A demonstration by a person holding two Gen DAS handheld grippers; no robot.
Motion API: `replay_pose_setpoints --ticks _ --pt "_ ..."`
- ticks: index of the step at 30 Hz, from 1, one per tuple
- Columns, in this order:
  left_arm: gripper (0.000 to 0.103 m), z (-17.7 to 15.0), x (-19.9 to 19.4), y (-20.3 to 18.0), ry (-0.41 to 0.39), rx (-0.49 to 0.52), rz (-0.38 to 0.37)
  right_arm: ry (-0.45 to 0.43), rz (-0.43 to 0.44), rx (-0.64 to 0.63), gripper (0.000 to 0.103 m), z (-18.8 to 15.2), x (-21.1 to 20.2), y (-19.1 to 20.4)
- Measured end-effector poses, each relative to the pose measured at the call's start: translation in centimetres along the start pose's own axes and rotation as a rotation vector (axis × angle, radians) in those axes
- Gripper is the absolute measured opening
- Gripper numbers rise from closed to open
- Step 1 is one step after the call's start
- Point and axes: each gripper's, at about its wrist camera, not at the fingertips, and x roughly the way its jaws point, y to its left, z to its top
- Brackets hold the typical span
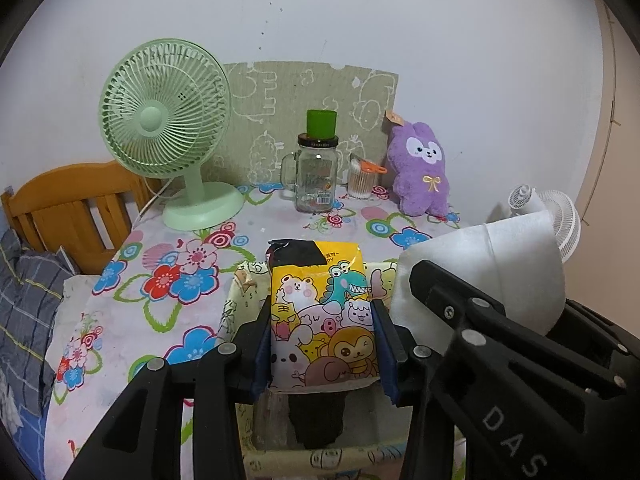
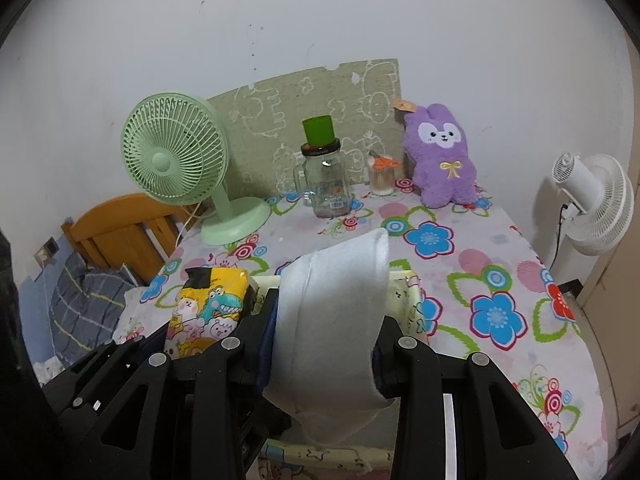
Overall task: Organize soft objects
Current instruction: 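Lower and open the left gripper in the box while the right gripper releases the white cloth there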
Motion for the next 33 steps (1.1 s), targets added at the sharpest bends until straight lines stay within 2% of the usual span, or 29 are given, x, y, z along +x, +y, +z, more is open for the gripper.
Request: replay_pose_setpoints --ticks 6,9,10,13,14,21,24,33 --pt "0.047 0.2 1.5 0.1 0.023 0.004 -0.008 0.013 0.003 -0.007 0.040 0.2 1.3 -0.2" --pt "0.052 0.1 2.3 0.3 0.040 0.004 -0.007 0.030 0.007 -0.005 0.040 0.2 2.0 -0.2" --pt "0.056 0.1 2.5 0.4 0.048 0.003 -0.006 0.035 0.008 -0.004 0.040 0.1 2.3 -0.3" --pt "0.078 0.0 3.2 0.6 0.068 -0.001 0.000 0.045 0.006 -0.010 0.040 0.0 2.9 -0.2" --pt "0.079 0.0 3.3 0.7 0.071 -0.003 0.003 0.046 0.006 -0.015 0.040 0.0 3.1 -0.1" --pt "0.084 -0.3 3.7 1.4 0.095 -0.005 0.019 0.067 0.016 -0.027 0.040 -0.2 4.0 0.4" --pt "0.084 -0.4 3.5 1.4 0.109 0.013 0.003 0.074 0.023 -0.022 0.040 -0.3 4.3 0.4" --pt "0.088 -1.1 2.2 1.1 0.095 0.060 0.029 0.098 0.037 -0.031 0.043 -1.0 4.6 0.8"
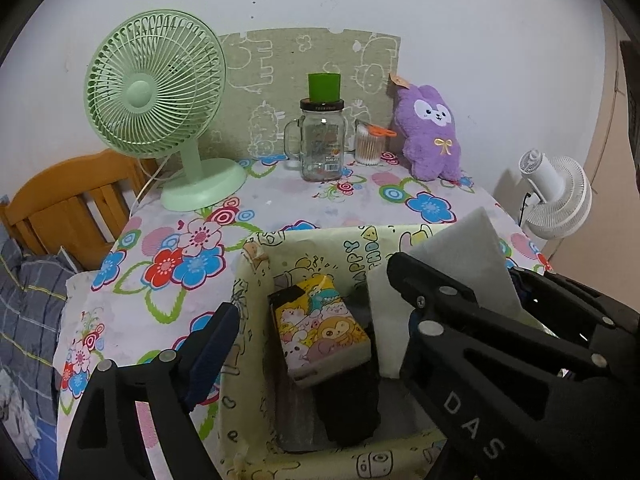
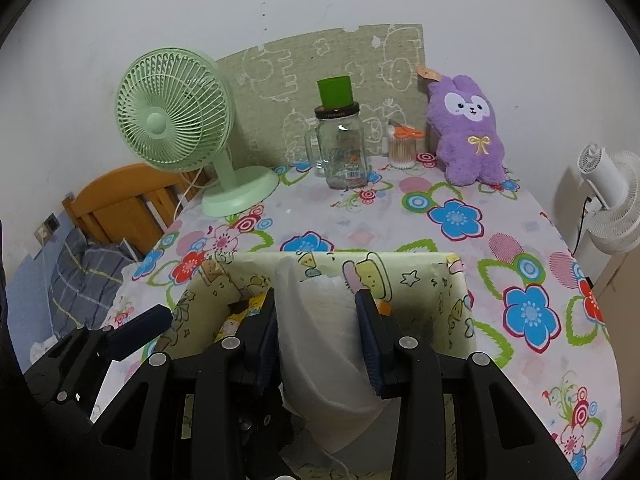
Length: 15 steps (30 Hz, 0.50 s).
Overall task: Organize soft objects
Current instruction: 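Lower and open the left gripper in the box while the right gripper releases the white cloth there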
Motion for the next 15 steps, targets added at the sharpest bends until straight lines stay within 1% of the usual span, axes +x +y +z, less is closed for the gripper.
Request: replay_pose_setpoints --ticks 1,2,3,7,11,15 --pt "0.088 -0.1 -0.1 0.0 -0.001 0.000 0.000 0.001 0.003 -0.001 0.050 -0.1 -0.1 0.0" --pt "0.088 -0.2 -0.2 0.0 -0.001 -0.002 -0.002 0.000 0.007 -0.001 0.059 -0.2 -0.2 0.0" --pt "0.088 -0.3 -0.3 0.0 -0.001 -0.004 -0.005 -0.003 0.010 0.004 0.062 -0.3 -0.4 0.0" --pt "0.089 -0.5 -0.7 0.0 -0.001 -0.009 -0.009 -0.002 0.013 0.001 0.067 -0.6 -0.8 0.2" --pt "0.090 -0.8 -1.3 -0.2 -0.006 -0.014 -0.016 -0.016 0.012 -0.006 0.080 -0.7 -1.5 0.2" --pt "0.092 -1.1 -1.7 -0.4 -0.014 -0.020 -0.016 -0.026 0.003 -0.009 0.087 -1.0 -2.2 0.2"
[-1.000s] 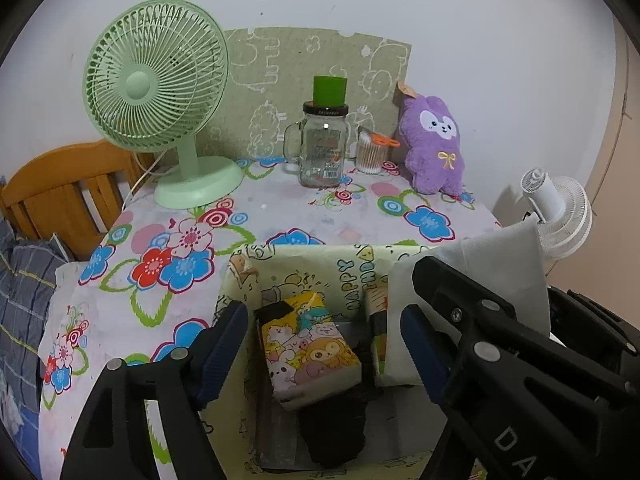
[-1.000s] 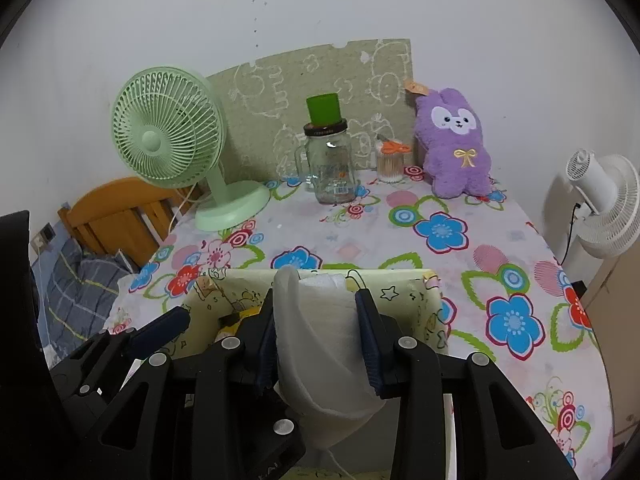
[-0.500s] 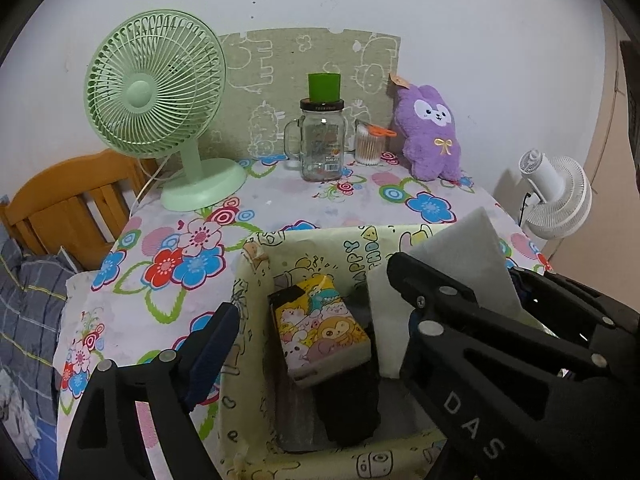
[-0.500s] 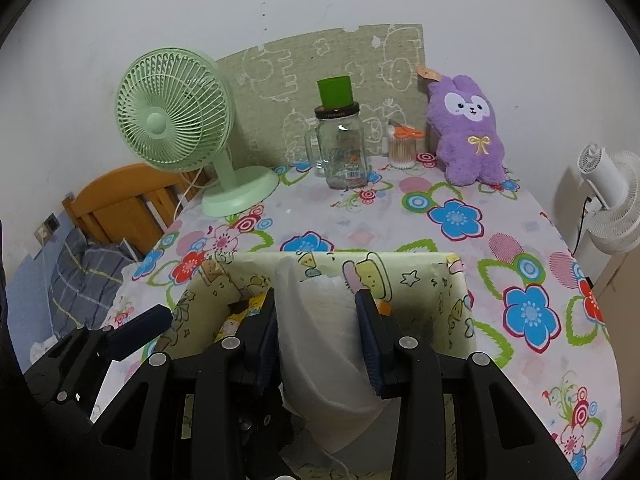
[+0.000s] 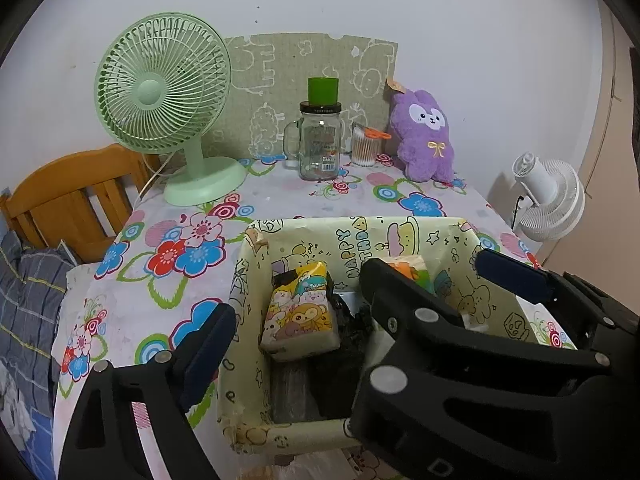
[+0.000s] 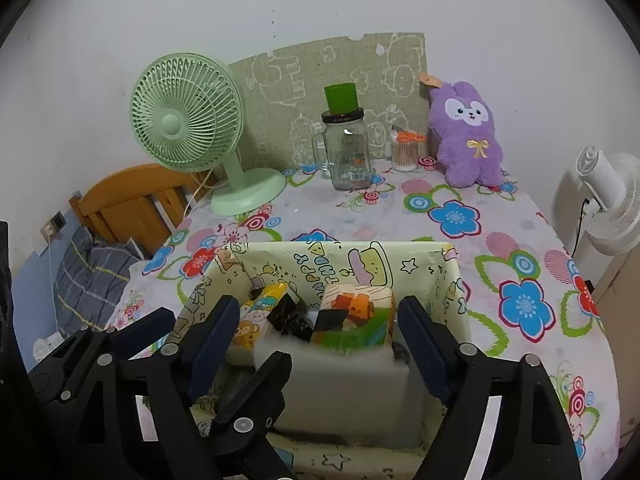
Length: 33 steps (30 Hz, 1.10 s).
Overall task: Organize soft objects
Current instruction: 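Lower and open the left gripper in the box while the right gripper releases the white cloth there, then withdraw both grippers from the box toward the remaining items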
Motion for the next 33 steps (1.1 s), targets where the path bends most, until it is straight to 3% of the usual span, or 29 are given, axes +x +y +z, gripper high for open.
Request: replay_pose_setpoints --ticks 3,33 --pt "0.093 -0.1 -0.5 -0.1 -0.008 -0.005 -0.009 -0.009 -0.010 0.015 0.094 -0.1 -0.5 -0.2" --pt "0.096 -1.8 -6.6 -2.1 -0.101 -0.001 -0.028 -0.115 -0.055 -0.003 0.100 -1.6 -8.3 0.4"
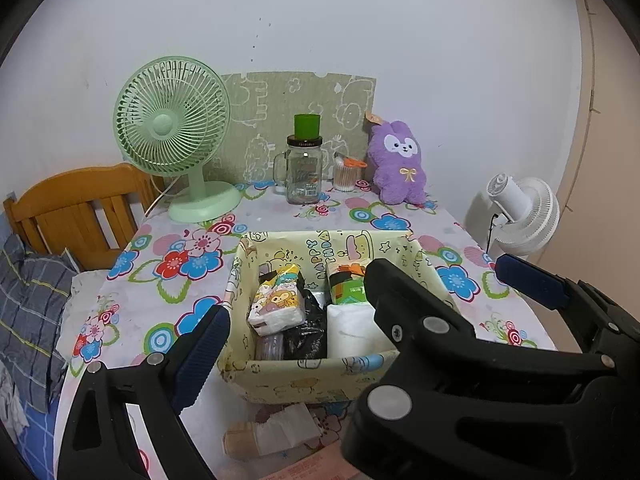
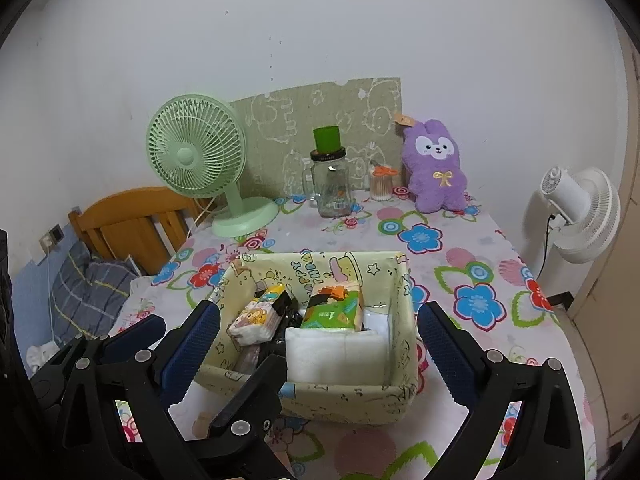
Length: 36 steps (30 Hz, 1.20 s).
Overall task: Organize soft objects
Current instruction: 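Withdraw both grippers from the box toward the remaining items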
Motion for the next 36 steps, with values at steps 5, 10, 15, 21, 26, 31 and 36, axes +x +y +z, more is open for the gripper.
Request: replay_pose_setpoints --ticks 5,10,15,21,26,31,36 --pt "0.096 -0.5 -0.8 -0.1 -0.005 0.000 0.001 -0.004 -0.004 0.003 0.101 -0.5 -1.0 0.1" --pt "0.096 -1.3 -1.6 0.0 -0.006 -0.002 0.001 -0.005 0.000 0.005 0.101 -1.2 -1.8 0.3" --pt "0.096 -2.5 -2.4 0.0 -0.003 0.002 0.006 -0.004 0.007 0.004 0.101 -2.5 -2.8 0.6" --pt "0.096 -3.6 -3.4 0.1 -0.010 0.004 0.004 -0.007 0.010 -0.001 0.101 -3.7 -3.7 1.0" --pt "0.096 -4.9 -3.8 0.2 -0.006 0.000 -0.001 -0.004 0.000 -0.013 0.101 -4.9 -4.2 1.5" --pt "0.096 -5.9 -3.8 0.6 0.004 0.000 -0.004 0.009 0.008 -0.006 0.101 -5.9 -4.2 1.7" --pt "0.096 -6.9 -3.4 1.2 0.022 -0.005 -0.005 0.031 0.015 -0.008 0.101 -6.9 -3.6 2.2"
